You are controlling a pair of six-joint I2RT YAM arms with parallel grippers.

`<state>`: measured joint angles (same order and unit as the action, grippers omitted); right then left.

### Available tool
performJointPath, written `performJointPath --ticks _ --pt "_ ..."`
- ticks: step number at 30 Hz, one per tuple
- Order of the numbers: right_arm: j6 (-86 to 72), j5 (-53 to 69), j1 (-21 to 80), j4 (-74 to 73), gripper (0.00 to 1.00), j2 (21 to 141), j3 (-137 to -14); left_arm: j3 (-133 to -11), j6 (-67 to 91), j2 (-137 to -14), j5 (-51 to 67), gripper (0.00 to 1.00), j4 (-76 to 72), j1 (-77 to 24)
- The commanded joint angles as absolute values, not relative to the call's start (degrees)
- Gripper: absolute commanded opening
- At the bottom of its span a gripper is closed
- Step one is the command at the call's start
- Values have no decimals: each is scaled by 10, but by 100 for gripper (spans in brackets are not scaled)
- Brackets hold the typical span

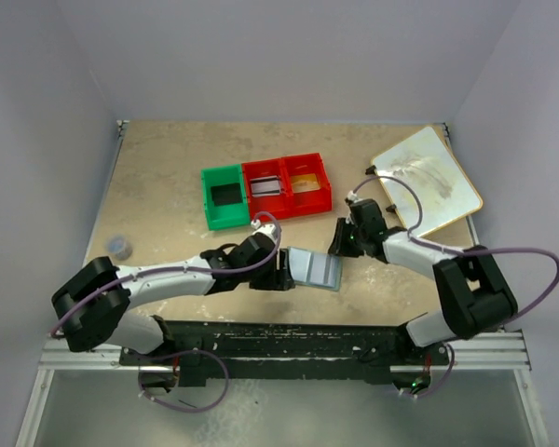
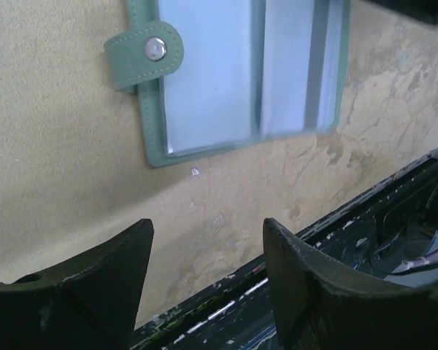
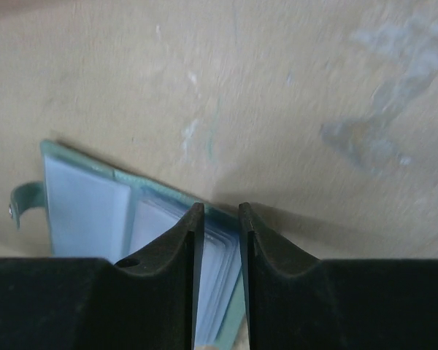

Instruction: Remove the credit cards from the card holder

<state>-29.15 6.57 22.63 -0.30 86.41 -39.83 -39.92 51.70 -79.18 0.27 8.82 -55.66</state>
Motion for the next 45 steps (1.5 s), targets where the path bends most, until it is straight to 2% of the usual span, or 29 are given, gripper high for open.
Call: performJointPath --ticks 1,4,10,14,23,29,36,40,45 --pt "-377 101 271 -11 29 805 -323 -409 562 -817 4 59 48 -558" --pt "-427 104 320 -14 28 788 -296 -406 586 -840 -8 57 34 -558" --pt "-530 108 402 1 27 758 -255 -418 617 -846 -132 53 86 -557" --pt "-571 116 450 12 28 740 -245 -419 623 -857 -168 53 100 -551" --pt "-608 99 487 39 28 739 -236 -467 582 -921 -128 53 65 -546" --pt "-679 94 487 170 30 682 -177 -525 549 -988 -60 53 13 -535" --pt "-735 82 487 256 34 624 -101 -601 516 -1069 50 53 -50 -519" --pt "-717 61 489 199 33 596 -122 -666 458 -1098 64 53 16 -515" --pt "-703 1 489 93 33 503 -139 -651 440 -995 11 55 56 -475"
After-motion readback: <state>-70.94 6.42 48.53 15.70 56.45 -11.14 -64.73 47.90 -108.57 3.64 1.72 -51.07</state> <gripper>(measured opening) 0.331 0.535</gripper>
